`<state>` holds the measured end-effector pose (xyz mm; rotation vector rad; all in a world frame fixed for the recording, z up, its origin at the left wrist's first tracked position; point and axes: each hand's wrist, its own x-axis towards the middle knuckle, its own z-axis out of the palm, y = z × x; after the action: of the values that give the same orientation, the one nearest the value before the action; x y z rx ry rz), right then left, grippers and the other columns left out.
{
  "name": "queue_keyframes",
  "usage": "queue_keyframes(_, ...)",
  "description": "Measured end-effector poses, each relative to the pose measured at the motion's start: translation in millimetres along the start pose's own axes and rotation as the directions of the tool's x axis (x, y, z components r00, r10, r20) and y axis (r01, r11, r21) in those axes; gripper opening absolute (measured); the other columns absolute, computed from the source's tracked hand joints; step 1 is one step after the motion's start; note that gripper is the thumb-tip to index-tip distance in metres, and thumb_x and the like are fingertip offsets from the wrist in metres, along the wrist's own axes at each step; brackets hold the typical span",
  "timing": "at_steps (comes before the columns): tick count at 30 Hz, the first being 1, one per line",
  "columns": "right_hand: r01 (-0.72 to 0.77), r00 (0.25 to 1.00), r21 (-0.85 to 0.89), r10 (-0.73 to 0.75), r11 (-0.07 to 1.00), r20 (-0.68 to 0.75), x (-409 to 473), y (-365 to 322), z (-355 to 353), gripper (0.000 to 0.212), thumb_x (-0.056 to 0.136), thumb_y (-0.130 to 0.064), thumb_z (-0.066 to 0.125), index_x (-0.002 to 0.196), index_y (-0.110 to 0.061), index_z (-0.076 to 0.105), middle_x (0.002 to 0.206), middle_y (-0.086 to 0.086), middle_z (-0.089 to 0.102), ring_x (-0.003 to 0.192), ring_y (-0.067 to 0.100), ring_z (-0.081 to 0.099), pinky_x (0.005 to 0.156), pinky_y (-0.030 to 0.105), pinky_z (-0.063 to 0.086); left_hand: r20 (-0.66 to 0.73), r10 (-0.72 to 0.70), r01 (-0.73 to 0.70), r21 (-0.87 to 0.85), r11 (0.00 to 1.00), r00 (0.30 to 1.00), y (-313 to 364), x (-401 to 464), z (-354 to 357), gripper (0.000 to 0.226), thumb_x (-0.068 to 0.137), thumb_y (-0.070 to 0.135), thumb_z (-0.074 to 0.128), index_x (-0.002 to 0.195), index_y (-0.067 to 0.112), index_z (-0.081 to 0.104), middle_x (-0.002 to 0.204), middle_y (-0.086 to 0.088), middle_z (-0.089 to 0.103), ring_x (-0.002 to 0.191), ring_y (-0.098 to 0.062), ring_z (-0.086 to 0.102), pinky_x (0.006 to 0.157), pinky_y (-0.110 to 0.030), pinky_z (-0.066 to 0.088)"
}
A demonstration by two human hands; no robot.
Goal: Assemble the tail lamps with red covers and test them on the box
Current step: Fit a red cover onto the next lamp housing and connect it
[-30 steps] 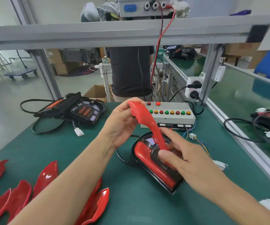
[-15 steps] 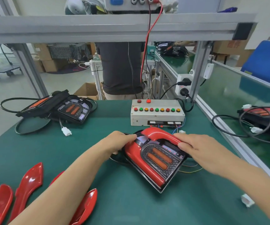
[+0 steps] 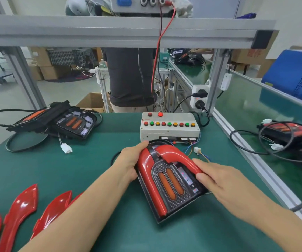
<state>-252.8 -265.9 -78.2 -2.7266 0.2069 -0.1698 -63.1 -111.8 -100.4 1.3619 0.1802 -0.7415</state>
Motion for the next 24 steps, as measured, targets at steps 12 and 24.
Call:
queue_keyframes(12,-0.019,0.999,-0.095,0.015,0.995,-0.050,-2,-20,12,0.048,0.101,-0.046,0.030,0.147,-0.035,0.027,0.106,-0.015,0.054,0.105,0.012,0.050,0.089,0.032,0.042,0.193,0.132,-0.160,0.139,0.977,0.972,4,-9,3,0.043,0.068,0.038,0.079,0.103,0.016,0.069,0.085,-0.013,0.074,0.064,-0.025,0.071,0.056,-0.034,0.057)
queue_keyframes(24,-0.378,0.926,0.783,0.205,0.494,0.318,-1,-8,10,0.015,0.090,-0.011,0.064,0.104,-0.012,0.071,0.093,0.000,0.077,0.079,0.009,0.072,0.063,0.012,0.050,0.265,0.152,-0.190,0.124,0.974,0.952,10,-16,9,0.049,0.049,0.030,0.082,0.093,0.011,0.073,0.085,-0.016,0.074,0.065,-0.026,0.070,0.059,-0.035,0.058)
